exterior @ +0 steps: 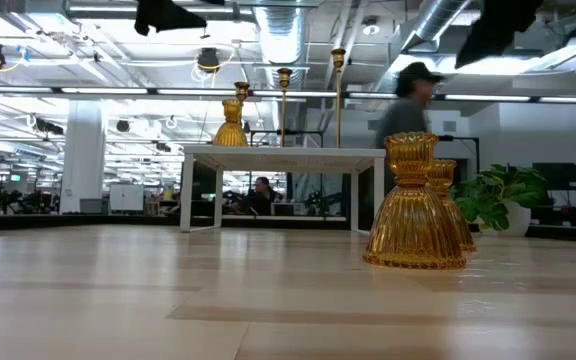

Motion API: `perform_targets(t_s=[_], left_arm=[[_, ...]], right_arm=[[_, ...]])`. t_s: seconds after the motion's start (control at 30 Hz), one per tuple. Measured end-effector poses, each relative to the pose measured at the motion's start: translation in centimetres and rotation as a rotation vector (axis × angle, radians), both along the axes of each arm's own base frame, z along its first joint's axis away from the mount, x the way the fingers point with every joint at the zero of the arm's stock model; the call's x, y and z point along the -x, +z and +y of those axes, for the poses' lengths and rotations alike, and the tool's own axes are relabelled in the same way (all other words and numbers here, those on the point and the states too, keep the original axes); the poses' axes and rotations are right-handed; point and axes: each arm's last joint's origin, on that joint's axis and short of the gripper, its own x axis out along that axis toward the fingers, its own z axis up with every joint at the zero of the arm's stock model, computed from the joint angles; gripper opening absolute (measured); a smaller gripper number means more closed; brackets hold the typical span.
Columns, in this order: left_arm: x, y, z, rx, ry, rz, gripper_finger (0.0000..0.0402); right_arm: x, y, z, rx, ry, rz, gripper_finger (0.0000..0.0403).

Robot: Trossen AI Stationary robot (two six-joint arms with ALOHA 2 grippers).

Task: Pick & Place candle stick holders
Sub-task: Put the top orange candle holder on the shelf aligned with the medium gold candle holder

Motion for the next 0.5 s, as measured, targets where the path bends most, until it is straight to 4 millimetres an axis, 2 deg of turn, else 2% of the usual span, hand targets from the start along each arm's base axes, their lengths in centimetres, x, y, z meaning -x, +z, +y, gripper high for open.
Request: perform_targets(t_s=[0.13,0.23,0.4,0.5], left_arm=[[0.5,0.3,-0.5,0.001,-0.029,-0.021,0.0313],[0.5,0.3,-0.7,-0.001,-0.044,-0.020,0.0313],[0.5,0.3,-0.9,-0.039,-0.052,0.008,0.0312],[0.5,0.3,-0.9,-0.040,-0.050,0.002,0.0313]], right_arm=[[-2.0,-3.1,1.2,-0.177,0.056,0.119,0.0223],[-2.3,-6.3,2.5,-0.222,0.074,0.175,0.0242],[-3.0,-11.1,4.7,-0.289,0.136,0.005,0.0238],[-3.2,-13.3,5.4,-0.286,0.157,-0.081,0.0232]])
